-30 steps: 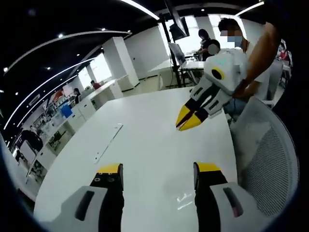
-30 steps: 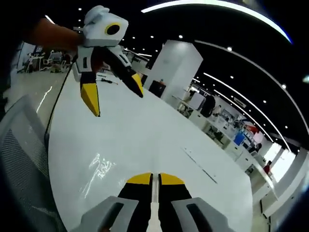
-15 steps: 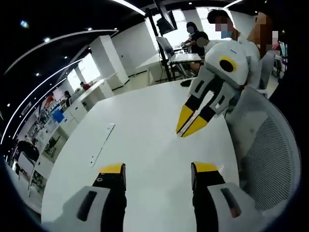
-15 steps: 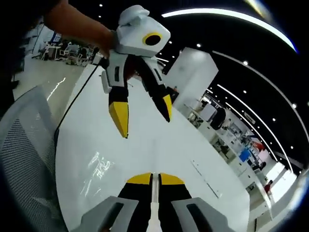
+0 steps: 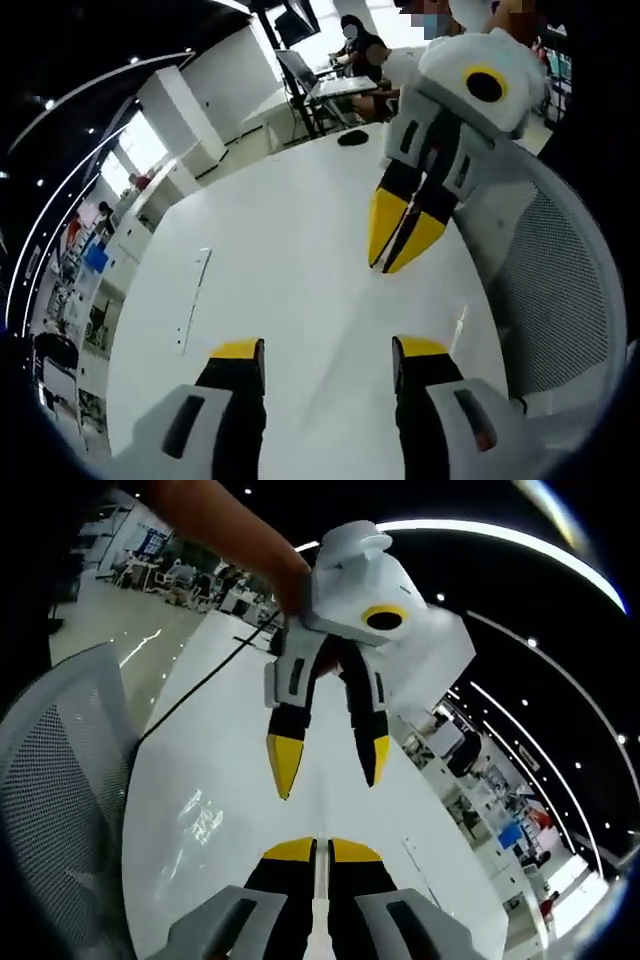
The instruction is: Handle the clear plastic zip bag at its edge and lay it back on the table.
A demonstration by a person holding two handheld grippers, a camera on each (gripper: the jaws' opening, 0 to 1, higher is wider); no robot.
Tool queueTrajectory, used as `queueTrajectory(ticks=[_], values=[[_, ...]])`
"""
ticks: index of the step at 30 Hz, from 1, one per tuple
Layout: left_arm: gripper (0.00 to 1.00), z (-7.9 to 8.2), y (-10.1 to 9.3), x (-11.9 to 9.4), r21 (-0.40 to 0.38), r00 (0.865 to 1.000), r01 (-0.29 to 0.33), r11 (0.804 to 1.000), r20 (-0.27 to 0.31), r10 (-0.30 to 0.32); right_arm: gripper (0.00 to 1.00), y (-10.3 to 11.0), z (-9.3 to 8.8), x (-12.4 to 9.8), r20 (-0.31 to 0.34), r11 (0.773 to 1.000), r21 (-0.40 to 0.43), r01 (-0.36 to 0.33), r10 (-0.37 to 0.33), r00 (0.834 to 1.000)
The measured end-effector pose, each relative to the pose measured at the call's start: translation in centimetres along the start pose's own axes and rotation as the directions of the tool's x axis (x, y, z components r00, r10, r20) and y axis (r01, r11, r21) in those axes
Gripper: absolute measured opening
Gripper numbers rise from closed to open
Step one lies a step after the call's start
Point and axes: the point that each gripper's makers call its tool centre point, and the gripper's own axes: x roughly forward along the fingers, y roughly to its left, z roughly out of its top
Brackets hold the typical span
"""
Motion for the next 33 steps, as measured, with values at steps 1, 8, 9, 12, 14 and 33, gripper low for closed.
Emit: queueTrajectory(ticks=[1, 8, 9, 12, 14, 33], values=[[0.50, -0.1, 0.0, 0.1, 0.001, 1.000, 0.005, 1.000, -0.003, -0.005, 0.00, 0.1, 0.1, 0.0, 0.003, 1.000, -0.007, -0.003, 0.003, 1.000], [0.40, -1.2, -1.0, 0.7, 0.013, 0.997, 0.061, 0.998, -0.043, -0.060, 0.00, 1.0, 0.7, -0.1, 0.022, 0.997, -0.070, -0.022, 0.024, 0.999], [0.38, -1.4, -1.3, 0.8, 0.010, 0.996, 0.078, 0.997, -0.048, -0.077, 0.00, 1.0, 0.8, -0.1, 0.024, 0.997, -0.071, -0.023, 0.024, 0.999], [0.28, -2.1, -1.6, 1.0, 0.021, 0.993, 0.085, 0.996, -0.078, -0.084, 0.00, 1.2, 1.0, -0.1, 0.031, 0.997, -0.072, -0.027, 0.030, 0.999], [0.21, -2.4, -1.8, 1.1, 0.023, 0.992, 0.089, 0.996, -0.088, -0.087, 0.00, 1.1, 1.1, -0.1, 0.034, 0.997, -0.079, -0.025, 0.028, 0.999], [0.00, -3.7, -3.2, 1.1, 0.039, 0.987, 0.098, 0.994, -0.135, -0.092, 0.00, 1.9, 0.4, 0.2, 0.035, 0.998, -0.021, -0.056, 0.056, 0.998]])
